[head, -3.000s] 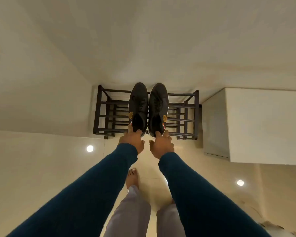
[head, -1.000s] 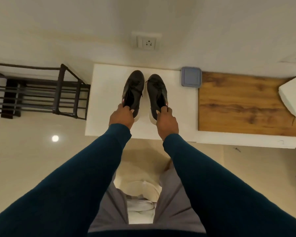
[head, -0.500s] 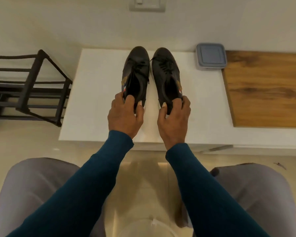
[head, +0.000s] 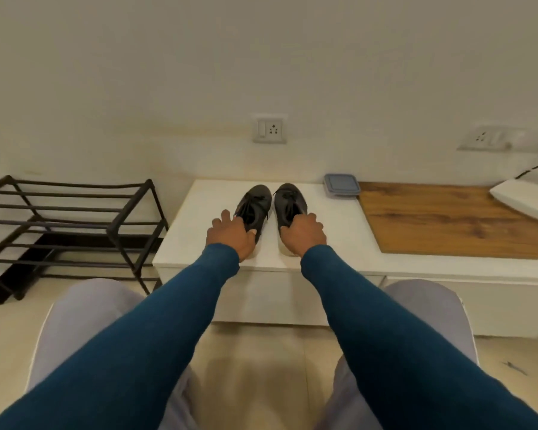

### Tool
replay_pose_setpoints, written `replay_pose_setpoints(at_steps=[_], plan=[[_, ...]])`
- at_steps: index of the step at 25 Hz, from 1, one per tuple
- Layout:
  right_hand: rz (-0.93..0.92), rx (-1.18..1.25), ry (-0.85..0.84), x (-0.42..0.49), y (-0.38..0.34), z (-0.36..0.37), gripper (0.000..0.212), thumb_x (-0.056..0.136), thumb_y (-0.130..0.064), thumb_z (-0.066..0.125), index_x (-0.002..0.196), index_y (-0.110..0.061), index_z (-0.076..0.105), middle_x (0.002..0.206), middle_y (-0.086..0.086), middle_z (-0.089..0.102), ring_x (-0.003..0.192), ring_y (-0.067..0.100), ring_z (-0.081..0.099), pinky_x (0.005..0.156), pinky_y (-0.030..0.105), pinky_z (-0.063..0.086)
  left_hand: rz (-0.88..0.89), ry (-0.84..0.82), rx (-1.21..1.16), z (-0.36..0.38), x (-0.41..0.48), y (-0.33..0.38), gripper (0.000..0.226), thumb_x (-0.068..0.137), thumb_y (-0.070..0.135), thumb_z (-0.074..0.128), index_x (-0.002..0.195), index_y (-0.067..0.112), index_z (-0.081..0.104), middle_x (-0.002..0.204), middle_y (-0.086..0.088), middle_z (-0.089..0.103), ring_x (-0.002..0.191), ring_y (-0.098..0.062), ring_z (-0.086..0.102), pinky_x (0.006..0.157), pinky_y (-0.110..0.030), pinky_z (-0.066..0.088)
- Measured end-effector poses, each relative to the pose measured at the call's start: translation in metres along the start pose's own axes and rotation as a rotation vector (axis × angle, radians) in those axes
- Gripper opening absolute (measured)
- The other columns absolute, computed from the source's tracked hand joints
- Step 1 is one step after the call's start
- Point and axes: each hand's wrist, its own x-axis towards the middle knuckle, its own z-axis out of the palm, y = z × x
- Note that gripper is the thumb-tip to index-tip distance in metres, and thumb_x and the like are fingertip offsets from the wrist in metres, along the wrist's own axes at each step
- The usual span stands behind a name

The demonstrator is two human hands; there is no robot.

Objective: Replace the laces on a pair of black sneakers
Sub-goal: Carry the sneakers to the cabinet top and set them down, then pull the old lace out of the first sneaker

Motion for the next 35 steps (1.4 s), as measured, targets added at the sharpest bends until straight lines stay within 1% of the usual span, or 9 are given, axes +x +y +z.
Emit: replay_pose_setpoints(at_steps=[6,10,14,21,24,27,29,31,35], plan=[[-0.034,-0.049,-0.020,0.027,-0.003,-0.001,0.047,0.094,-0.042,0.053,0.127,-0.008,0.057,0.136,0.016,0.043,0.118,0.038,0.047,0.093,0.044,0.048,0.071,0.138,-0.002,0.013,0.029,0.015,0.047,0.097,0.053,0.042,0.115,0.014,0.060,0.155,-0.011,0.028,0.132,-0.035,0.035,0.107,-0.044,0.034],[-0.050,-0.047,-0.035,0.049,0.000,0.019,0.046,0.098,-0.045,0.052,0.123,-0.008,0.060,0.138,0.018,0.045,0.116,0.036,0.051,0.093,0.041,0.050,0.004,0.048,0.021,0.024,0.066,0.027,0.051,0.098,0.056,0.044,0.119,0.012,0.060,0.158,-0.011,0.022,0.134,-0.037,0.035,0.107,-0.046,0.036],[-0.035,-0.056,-0.004,0.053,-0.007,0.035,0.045,0.100,-0.042,0.046,0.118,-0.004,0.062,0.141,0.018,0.041,0.118,0.036,0.047,0.095,0.045,0.049,-0.128,-0.062,-0.100,0.021,0.096,0.007,0.044,0.099,0.036,0.054,0.130,0.005,0.055,0.131,-0.007,0.043,0.107,-0.033,0.054,0.081,-0.041,0.045],[0.004,-0.014,-0.055,0.036,-0.027,0.040,0.047,0.103,-0.038,0.045,0.127,0.000,0.058,0.152,0.019,0.027,0.127,0.036,0.042,0.102,0.048,0.047,-0.267,-0.078,-0.060,-0.015,0.117,-0.064,0.049,0.097,0.045,0.054,0.123,0.004,0.057,0.105,-0.009,0.056,0.098,-0.032,0.060,0.081,-0.039,0.047],[-0.050,-0.051,-0.149,0.023,-0.026,0.039,0.047,0.102,-0.040,0.047,0.124,-0.001,0.059,0.150,0.021,0.032,0.122,0.037,0.048,0.099,0.044,0.049,-0.174,0.168,0.110,-0.014,0.106,-0.045,0.048,0.100,0.047,0.044,0.122,0.006,0.058,0.130,-0.013,0.052,0.123,-0.037,0.047,0.107,-0.048,0.034],[-0.110,-0.018,-0.232,0.028,-0.022,0.023,0.051,0.097,-0.056,0.046,0.089,-0.008,0.061,0.107,0.014,0.062,0.087,0.027,0.062,0.070,0.034,0.049,0.105,0.387,-0.096,-0.010,0.089,0.005,0.033,0.099,0.038,0.046,0.105,0.012,0.065,0.116,-0.008,0.061,0.112,-0.030,0.051,0.097,-0.043,0.042],[-0.057,0.145,-0.172,0.049,-0.014,0.001,0.049,0.097,-0.055,0.048,0.073,-0.013,0.057,0.076,0.006,0.062,0.066,0.020,0.059,0.056,0.030,0.043,0.146,0.205,-0.486,0.001,0.083,0.030,0.025,0.097,0.038,0.053,0.096,0.017,0.066,0.106,-0.001,0.064,0.102,-0.022,0.058,0.090,-0.038,0.049],[0.006,0.318,-0.024,0.079,-0.002,-0.014,0.041,0.099,-0.042,0.051,0.076,-0.009,0.061,0.077,0.010,0.065,0.067,0.025,0.063,0.058,0.037,0.053,0.072,-0.043,-0.725,0.012,0.085,0.043,0.024,0.094,0.041,0.059,0.101,0.019,0.066,0.109,0.000,0.063,0.099,-0.018,0.061,0.092,-0.038,0.052],[0.110,0.673,-0.063,0.125,0.010,-0.012,0.047,0.098,-0.039,0.058,0.100,0.007,0.067,0.096,0.022,0.071,0.085,0.034,0.070,0.070,0.043,0.062,0.063,-0.056,-0.617,0.027,0.095,0.049,0.034,0.090,0.043,0.063,0.118,0.023,0.061,0.120,0.001,0.058,0.106,-0.018,0.059,0.097,-0.039,0.051]])
